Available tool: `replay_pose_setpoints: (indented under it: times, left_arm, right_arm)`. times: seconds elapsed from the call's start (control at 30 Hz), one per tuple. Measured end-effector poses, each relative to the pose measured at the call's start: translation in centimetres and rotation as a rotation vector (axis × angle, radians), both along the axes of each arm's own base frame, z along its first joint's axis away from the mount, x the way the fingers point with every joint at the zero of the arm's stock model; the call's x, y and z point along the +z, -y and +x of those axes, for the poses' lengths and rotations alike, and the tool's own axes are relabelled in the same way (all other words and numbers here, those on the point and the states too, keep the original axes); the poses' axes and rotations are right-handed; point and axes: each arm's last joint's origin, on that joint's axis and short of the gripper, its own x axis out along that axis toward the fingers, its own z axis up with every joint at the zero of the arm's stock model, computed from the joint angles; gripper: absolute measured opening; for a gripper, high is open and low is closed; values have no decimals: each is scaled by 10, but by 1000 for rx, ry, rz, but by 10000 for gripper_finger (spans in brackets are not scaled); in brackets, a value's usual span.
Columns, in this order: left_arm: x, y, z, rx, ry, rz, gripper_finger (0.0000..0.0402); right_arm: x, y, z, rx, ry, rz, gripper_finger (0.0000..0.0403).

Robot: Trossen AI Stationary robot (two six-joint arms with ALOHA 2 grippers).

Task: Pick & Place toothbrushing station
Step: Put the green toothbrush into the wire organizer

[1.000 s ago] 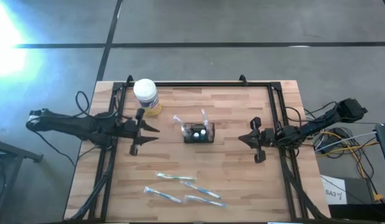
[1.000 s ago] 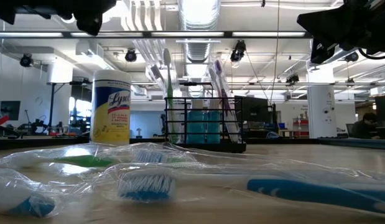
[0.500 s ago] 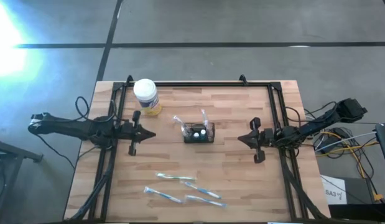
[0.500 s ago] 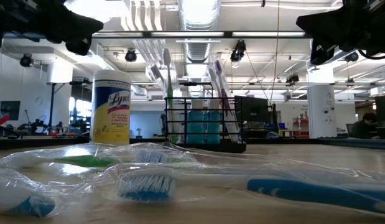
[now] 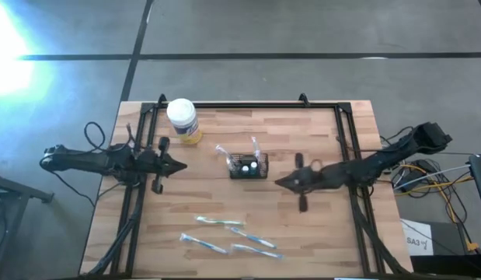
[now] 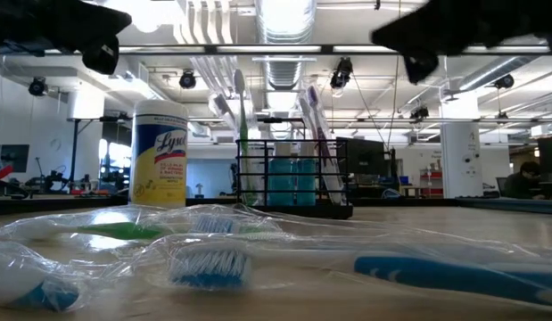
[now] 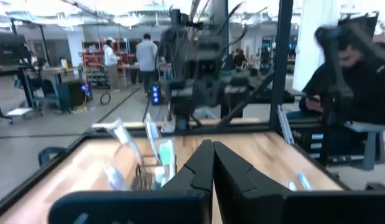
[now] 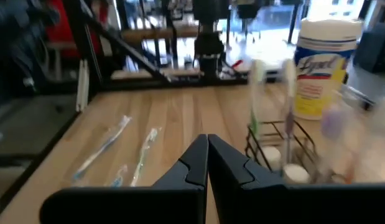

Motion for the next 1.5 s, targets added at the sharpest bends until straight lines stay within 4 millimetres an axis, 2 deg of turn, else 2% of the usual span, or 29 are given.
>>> replay_pose_setpoints:
  times: [0.2, 0.43, 0.63, 0.77, 0.9, 1.13, 1.3, 1.5]
  left_arm:
    - [-1, 0, 0, -1, -11, -34, 7]
    - [0, -2, 0, 63, 0, -105, 22]
    - [1, -3, -1, 81, 8, -125, 15]
    - [2, -3, -2, 81, 19, -127, 9]
    - [2, -3, -2, 81, 19, -127, 10]
    - [-1, -3, -2, 80, -9, -179, 16]
    - [-1, -3, -2, 79, -13, -202, 12]
    - [-3, -3, -2, 80, -31, -228, 14]
  right_arm:
    - [27, -21, 62, 5, -153, -80, 8]
    - [55, -42, 127, -12, -282, -87, 8]
    - [58, -59, 178, -4, -419, -138, 18]
    - [48, -72, 209, 70, -488, -122, 47]
    - [30, -85, 237, 162, -513, -74, 87]
    - [-5, -93, 276, 124, -632, -39, 150]
    - [-35, -97, 294, 105, -771, -67, 176]
    - [-54, -97, 299, 103, -913, -36, 186]
